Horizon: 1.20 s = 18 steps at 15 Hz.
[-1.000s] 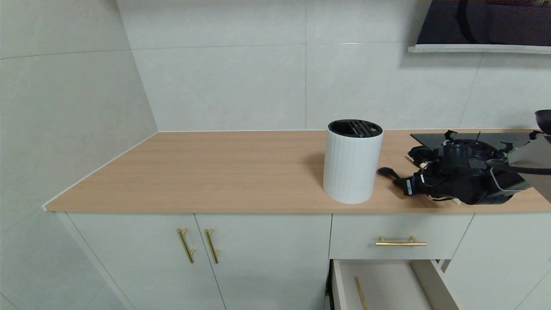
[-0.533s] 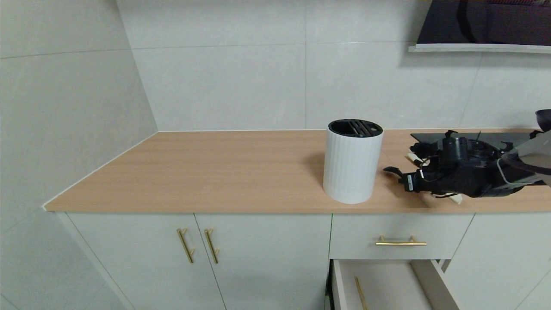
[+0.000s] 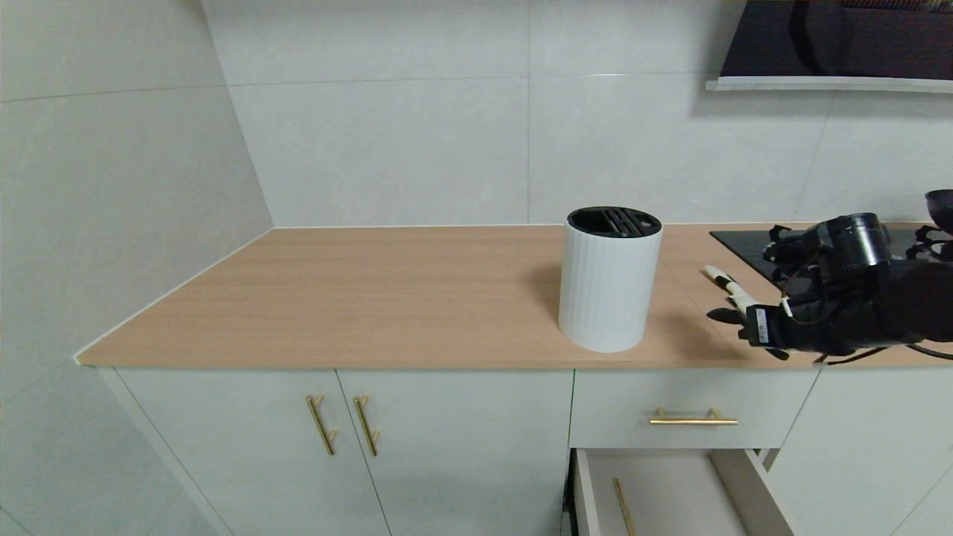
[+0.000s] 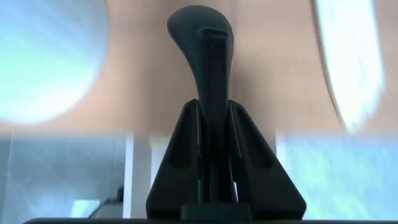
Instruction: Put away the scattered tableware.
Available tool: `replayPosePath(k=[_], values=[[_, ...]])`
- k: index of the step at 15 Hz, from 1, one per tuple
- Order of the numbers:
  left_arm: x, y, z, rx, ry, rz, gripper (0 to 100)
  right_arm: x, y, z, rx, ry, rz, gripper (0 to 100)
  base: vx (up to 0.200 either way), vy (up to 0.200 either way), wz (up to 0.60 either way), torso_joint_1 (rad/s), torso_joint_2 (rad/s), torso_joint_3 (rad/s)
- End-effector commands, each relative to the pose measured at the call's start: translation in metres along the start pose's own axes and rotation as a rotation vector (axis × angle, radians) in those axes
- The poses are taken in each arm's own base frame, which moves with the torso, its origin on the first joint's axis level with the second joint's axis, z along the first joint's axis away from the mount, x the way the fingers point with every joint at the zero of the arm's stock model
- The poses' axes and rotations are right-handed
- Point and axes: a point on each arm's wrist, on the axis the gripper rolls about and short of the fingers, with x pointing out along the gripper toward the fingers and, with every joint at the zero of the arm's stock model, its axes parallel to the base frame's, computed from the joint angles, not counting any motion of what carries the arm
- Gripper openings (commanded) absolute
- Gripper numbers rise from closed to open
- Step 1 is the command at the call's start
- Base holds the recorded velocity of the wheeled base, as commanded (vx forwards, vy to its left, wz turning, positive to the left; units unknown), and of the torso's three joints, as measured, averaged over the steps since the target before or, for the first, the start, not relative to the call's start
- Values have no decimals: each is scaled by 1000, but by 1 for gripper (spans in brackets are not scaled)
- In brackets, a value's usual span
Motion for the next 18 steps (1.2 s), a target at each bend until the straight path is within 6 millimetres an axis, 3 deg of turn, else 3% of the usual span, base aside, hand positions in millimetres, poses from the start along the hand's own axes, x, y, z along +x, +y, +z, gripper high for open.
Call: replayPosePath(k=[1, 5, 11, 18], values=[[0, 0, 0, 0, 1, 0, 100, -55, 1, -32, 17, -14, 19, 0, 0, 0, 0, 0, 0, 0], [0, 0, 0, 0, 1, 0, 100, -62, 3, -73, 1, 87, 32, 0, 0, 0, 0, 0, 0, 0], [0, 0, 0, 0, -1, 0, 100, -46, 2, -88, -5, 178, 11, 0, 0, 0, 0, 0, 0, 0], [0, 0, 0, 0, 1, 0, 100, -44, 1, -91, -8, 194, 9, 0, 0, 0, 0, -75, 164, 96]])
